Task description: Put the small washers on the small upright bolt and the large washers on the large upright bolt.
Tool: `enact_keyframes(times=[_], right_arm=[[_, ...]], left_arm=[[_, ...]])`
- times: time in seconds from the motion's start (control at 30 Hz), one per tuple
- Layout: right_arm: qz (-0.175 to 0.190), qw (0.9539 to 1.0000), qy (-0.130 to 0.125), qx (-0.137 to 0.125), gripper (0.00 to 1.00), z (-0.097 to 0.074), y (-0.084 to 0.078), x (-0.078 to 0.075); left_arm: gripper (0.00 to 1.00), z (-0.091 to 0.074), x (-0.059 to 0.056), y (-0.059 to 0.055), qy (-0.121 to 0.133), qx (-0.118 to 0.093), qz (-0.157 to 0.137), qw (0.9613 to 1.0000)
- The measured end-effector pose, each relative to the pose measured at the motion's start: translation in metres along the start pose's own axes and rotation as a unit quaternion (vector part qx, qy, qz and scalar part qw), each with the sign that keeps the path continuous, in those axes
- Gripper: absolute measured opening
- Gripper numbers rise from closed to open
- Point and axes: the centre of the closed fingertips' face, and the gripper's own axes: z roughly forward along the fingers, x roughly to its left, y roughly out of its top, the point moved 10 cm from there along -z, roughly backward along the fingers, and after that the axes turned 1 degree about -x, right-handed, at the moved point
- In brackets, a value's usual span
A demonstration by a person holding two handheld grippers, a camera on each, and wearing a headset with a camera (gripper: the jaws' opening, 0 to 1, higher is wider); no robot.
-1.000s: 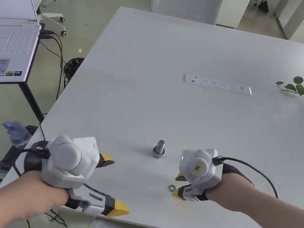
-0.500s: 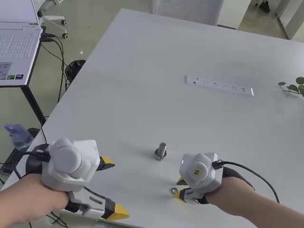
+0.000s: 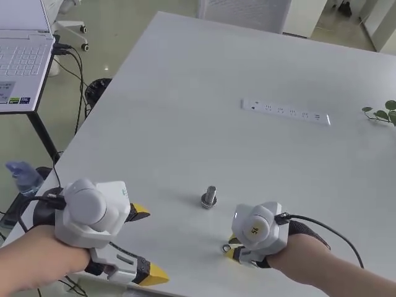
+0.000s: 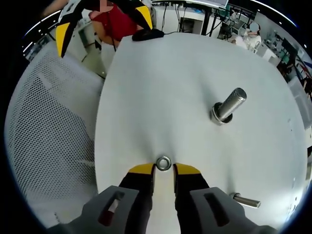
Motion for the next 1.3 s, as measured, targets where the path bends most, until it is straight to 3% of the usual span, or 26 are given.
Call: enact_keyframes(times=[0.9, 1.17, 1.3], right_arm=[[-0.026, 0.9993, 0.006, 0.024, 0.14, 0.0005, 0.0073, -0.0006], [-0.022, 0.9994, 0.008, 0.027, 0.14, 0.0010, 0.0076, -0.0018], [0.002, 0.9998, 0.011, 0.018, 0.14, 0.0007, 0.0057, -0.0036]], left_arm=[[0.75, -0.0006, -0.0012, -0.0003, 0.001, 0.001, -0.003, 1.0000], [0.75, -0.0011, -0.0008, -0.0008, 0.002, 0.001, -0.004, 1.0000], [0.75, -0.0011, -0.0009, -0.0011, 0.003, 0.000, -0.006, 1.0000]])
